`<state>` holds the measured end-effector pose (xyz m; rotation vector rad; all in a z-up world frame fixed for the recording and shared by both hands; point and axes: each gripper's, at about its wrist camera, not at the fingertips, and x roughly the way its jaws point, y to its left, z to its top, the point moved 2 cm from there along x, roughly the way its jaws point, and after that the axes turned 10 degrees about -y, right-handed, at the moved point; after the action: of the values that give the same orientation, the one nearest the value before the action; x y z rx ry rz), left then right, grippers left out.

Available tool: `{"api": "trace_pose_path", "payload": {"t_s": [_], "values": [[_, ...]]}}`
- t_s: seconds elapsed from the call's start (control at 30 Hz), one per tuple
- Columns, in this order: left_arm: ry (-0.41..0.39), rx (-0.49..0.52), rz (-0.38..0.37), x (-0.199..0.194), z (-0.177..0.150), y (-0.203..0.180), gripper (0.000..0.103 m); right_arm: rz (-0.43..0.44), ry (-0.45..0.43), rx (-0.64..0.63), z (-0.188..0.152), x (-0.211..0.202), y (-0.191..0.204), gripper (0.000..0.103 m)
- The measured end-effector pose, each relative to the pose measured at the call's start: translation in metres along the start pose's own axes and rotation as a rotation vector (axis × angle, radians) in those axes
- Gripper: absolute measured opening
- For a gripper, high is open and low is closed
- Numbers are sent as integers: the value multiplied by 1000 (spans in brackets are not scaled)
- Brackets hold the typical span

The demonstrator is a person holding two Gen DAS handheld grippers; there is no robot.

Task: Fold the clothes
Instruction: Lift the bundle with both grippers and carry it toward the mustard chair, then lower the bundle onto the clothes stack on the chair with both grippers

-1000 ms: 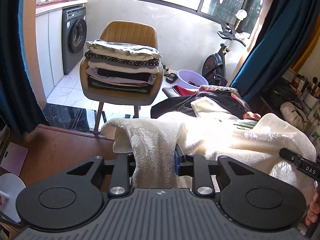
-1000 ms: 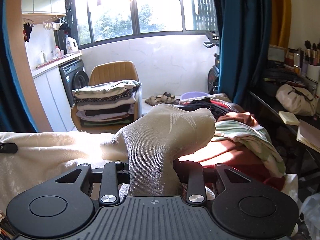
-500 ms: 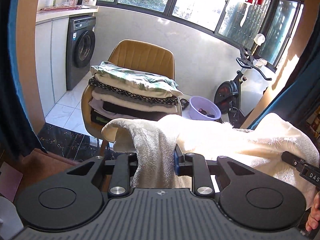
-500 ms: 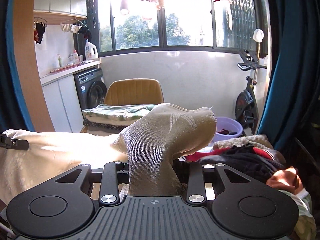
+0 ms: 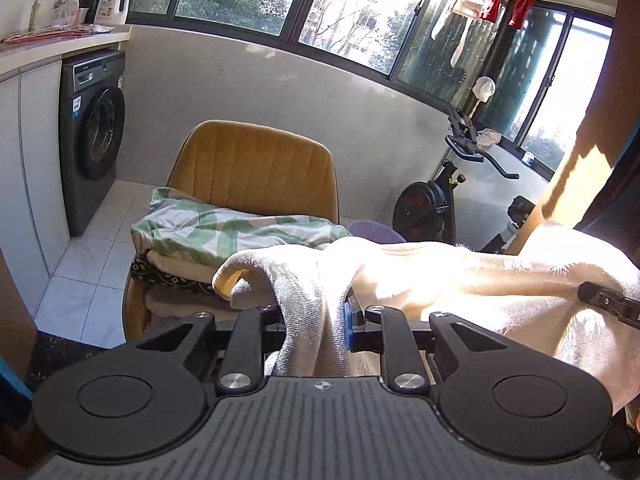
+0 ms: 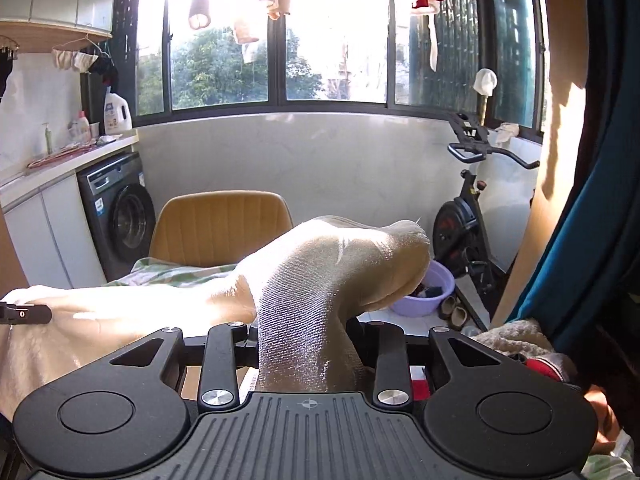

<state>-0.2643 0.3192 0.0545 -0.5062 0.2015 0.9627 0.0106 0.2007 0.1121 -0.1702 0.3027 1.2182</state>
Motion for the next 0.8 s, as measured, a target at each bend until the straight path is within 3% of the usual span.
{"api": "trace_pose_path", "payload": {"t_s": [0.17,0.33,0.5,0.63,0.8], "values": [[-52,-11,33,41,42,45,20,40,-50,-31,34,74,52,29],[-99,-83,134,81,82,101,19,147,-104,-71,77,158,102,29],[-157,-51,237,120,126,130,19,260,-139,-76,115,254,128,29],[-153,-60,312,164,151,140,19,329,-105,-46,131,333,131,30],[-101,-100,374,221,154,155,19,387,-15,-43,133,421,129,30]]}}
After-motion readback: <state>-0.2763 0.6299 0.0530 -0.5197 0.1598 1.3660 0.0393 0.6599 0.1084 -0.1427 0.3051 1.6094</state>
